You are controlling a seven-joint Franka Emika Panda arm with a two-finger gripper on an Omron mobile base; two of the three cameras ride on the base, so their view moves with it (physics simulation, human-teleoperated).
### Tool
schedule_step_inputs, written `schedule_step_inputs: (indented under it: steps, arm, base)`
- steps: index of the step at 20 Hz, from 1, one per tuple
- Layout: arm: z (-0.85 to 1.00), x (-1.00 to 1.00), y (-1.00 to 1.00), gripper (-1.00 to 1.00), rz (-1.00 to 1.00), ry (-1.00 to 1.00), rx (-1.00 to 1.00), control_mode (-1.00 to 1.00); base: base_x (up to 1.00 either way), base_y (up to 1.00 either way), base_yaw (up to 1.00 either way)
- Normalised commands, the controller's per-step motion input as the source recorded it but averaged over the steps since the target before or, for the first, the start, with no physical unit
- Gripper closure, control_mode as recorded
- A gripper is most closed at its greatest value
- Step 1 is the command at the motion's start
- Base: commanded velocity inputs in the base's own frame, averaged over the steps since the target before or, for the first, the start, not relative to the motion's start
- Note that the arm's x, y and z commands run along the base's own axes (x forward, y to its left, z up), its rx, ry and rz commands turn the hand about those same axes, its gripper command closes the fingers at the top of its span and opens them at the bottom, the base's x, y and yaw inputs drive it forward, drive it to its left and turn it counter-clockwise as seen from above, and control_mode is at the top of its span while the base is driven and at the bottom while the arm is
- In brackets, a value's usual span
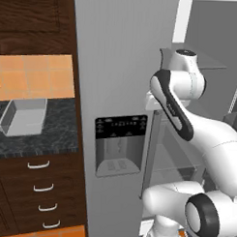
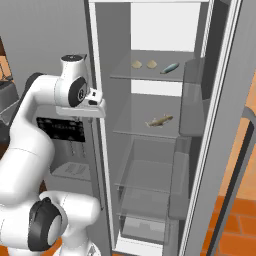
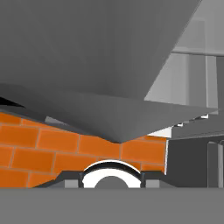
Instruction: Place one garlic and one fish in each tupperware on the nearby counter, to pack two identical lunches.
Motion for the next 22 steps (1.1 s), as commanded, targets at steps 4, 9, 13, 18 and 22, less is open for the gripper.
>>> schedule_step_inputs:
  steps: [4,9,13,18,22]
  arm:
    - [-0.04,0.0,0.0,-1.0,0.0,0.0,0.0,-1.0]
    - [0.0,0.0,0.0,-1.0,0.0,0.0,0.0,-1.0]
    - [-0.07,-0.82,-0.9,-1.0,-0.12,-0.31,0.08,-1.0]
    - [-0.08,-0.56,-1.0,-1.0,-0.27,-0.36,0.08,-1.0]
    - [0.06,-0.1,-1.0,-1.0,-0.32,-0.1,0.28,-1.0]
  base:
    - [0.0,0.0,0.0]
    - [0.0,0.0,0.0]
    - [0.0,0.0,0.0]
    - [0.0,0.0,0.0]
    - [0.0,0.0,0.0]
